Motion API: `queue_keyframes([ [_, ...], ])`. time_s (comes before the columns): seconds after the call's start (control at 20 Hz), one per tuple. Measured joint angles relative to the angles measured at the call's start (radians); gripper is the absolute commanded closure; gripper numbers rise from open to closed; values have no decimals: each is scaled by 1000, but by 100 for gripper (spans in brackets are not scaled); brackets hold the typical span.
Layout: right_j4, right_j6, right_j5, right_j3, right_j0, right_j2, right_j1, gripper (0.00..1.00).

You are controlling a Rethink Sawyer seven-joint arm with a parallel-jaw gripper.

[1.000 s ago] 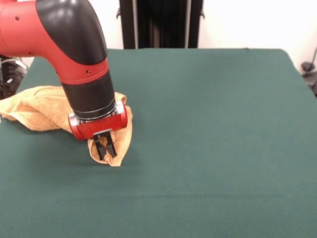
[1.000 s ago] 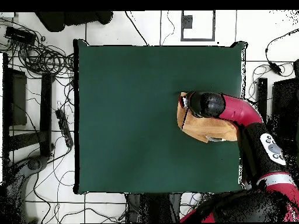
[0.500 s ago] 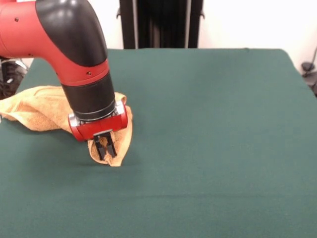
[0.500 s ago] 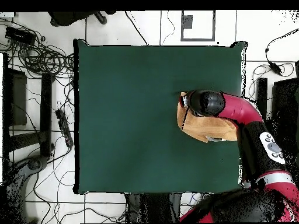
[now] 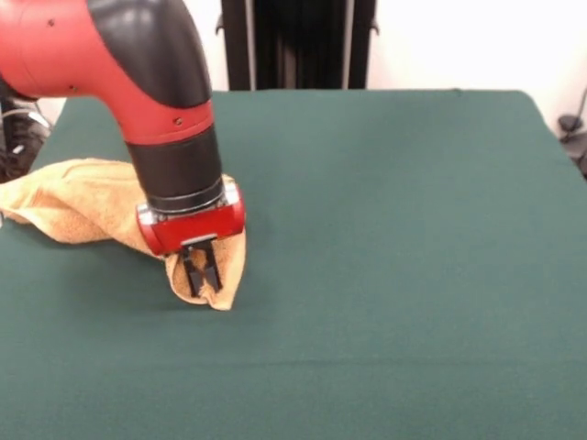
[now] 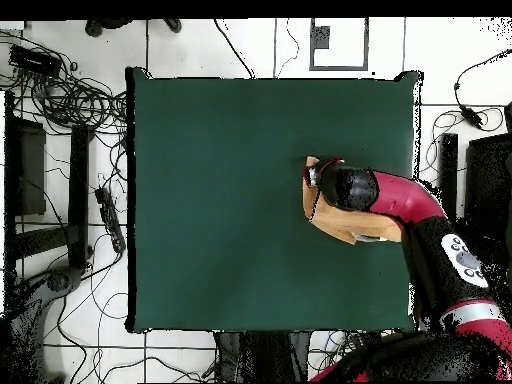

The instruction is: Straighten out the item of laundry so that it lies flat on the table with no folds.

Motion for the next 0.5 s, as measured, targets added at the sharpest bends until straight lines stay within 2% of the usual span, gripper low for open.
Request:
queue_keyframes([
  [0.1,-8,0,-53,24,2,0,-7,100],
  [0.25,-19,6,-259,105,19,-1,-30,100],
  [0.5,-17,16,-426,172,54,-4,-61,100],
])
